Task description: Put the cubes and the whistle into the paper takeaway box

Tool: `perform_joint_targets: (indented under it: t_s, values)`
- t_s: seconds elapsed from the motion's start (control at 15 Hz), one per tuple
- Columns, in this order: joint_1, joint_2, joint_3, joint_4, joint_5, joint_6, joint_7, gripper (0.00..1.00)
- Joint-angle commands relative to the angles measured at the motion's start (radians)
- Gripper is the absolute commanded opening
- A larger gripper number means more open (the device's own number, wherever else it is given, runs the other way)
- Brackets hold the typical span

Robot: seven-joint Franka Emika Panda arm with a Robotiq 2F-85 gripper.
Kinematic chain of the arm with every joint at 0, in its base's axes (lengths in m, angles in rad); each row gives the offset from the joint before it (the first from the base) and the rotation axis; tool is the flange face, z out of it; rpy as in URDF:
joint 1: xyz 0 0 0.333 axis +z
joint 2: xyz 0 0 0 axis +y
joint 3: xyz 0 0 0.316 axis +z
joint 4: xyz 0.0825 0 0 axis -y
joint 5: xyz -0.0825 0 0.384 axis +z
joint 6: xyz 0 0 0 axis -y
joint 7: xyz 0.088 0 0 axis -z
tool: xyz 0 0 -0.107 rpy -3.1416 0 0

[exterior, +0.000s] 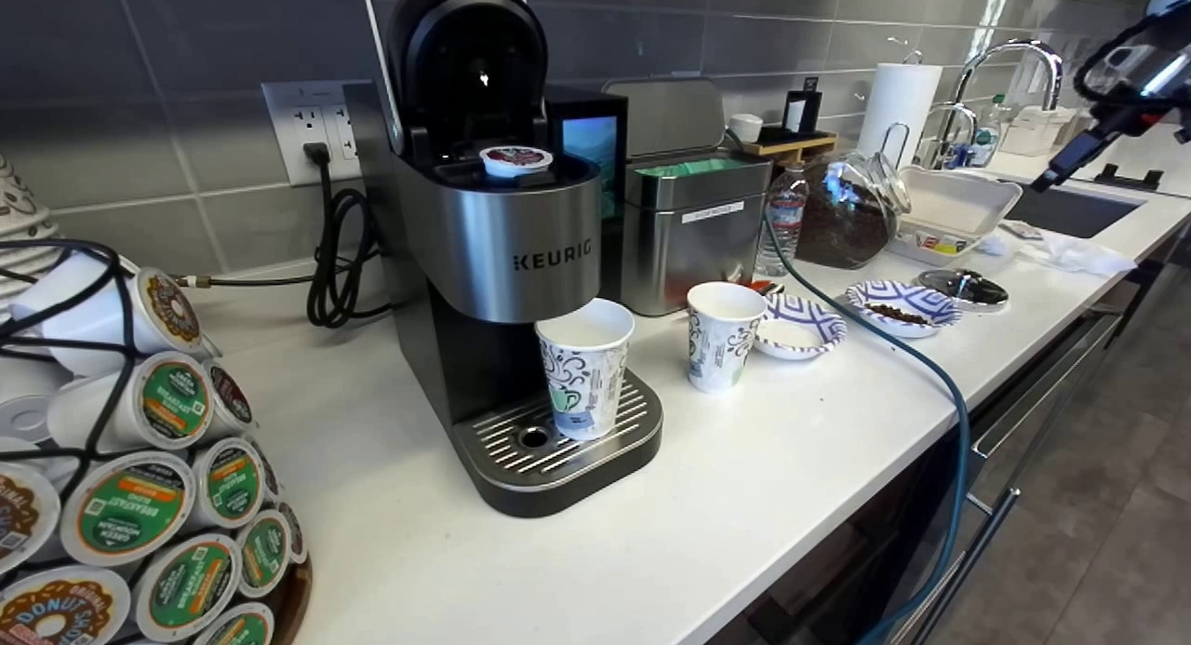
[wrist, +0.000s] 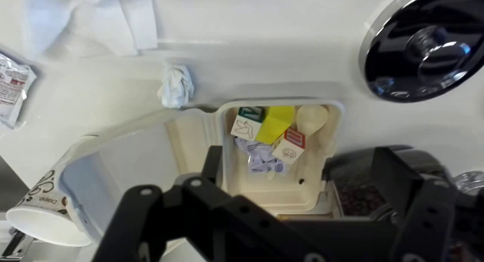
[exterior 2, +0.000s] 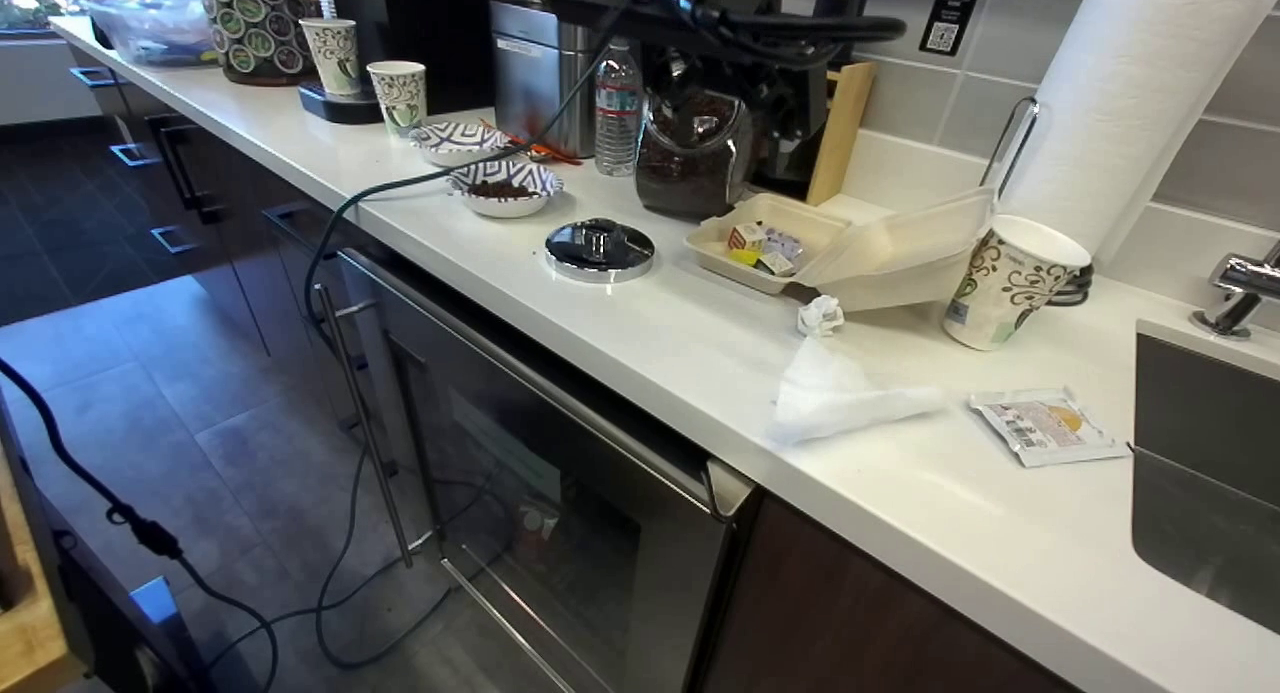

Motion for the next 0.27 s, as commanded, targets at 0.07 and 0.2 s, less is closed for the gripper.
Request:
perform_joint_targets:
  t_s: [0.07, 0.2]
  values:
    - [-0.072, -0.241, -0.049, -0.273, 0.322, -0.023, -0.289, 1.00]
    - [0.003, -0.165, -0.116, -0.171, 0.281, -0.026, -0.247, 1.00]
